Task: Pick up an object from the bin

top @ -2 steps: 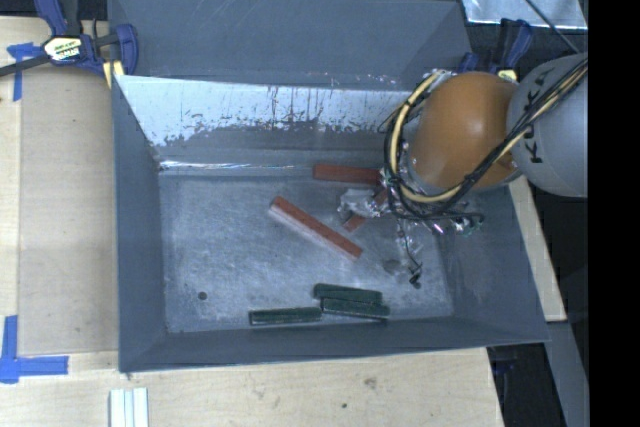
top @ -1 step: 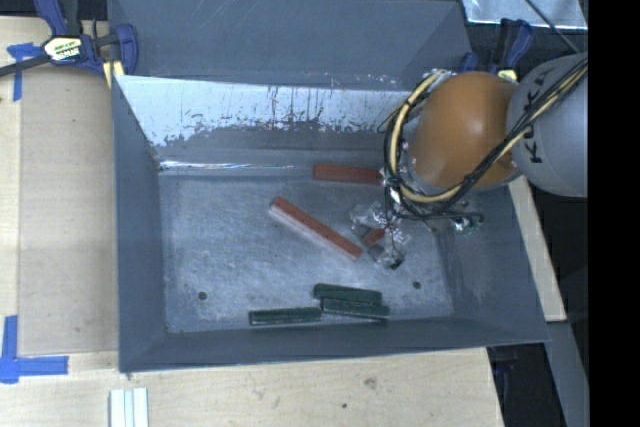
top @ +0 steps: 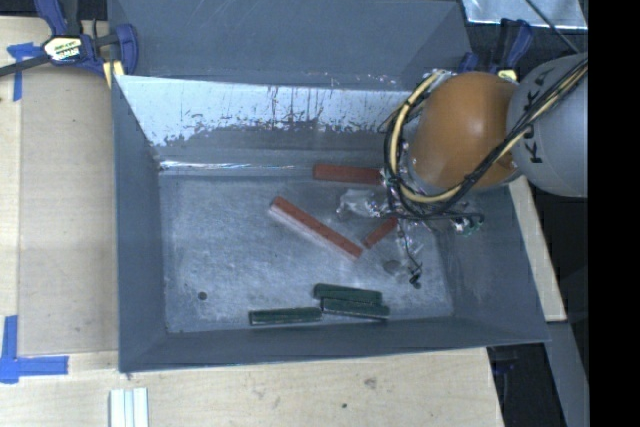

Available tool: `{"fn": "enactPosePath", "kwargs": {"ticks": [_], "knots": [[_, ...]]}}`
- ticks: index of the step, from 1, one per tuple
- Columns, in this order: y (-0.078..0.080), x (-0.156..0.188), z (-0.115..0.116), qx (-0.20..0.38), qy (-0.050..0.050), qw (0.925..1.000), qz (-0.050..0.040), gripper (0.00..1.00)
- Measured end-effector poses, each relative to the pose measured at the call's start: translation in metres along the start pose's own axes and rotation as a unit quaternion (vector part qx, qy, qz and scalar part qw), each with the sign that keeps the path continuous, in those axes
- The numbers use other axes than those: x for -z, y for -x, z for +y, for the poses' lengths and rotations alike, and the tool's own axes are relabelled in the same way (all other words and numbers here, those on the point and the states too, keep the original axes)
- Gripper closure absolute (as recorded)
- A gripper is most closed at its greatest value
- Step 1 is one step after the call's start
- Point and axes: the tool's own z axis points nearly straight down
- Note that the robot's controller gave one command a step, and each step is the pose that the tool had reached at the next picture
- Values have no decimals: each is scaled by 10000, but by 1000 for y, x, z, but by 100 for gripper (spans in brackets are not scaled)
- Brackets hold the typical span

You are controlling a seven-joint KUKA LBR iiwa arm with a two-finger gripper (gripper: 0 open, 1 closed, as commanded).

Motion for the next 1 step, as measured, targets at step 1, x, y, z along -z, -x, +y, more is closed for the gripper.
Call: {"fn": "enactPosePath", "kwargs": {"ticks": [1], "knots": [[1,0,0,-3,1,10000,-6,100]]}}
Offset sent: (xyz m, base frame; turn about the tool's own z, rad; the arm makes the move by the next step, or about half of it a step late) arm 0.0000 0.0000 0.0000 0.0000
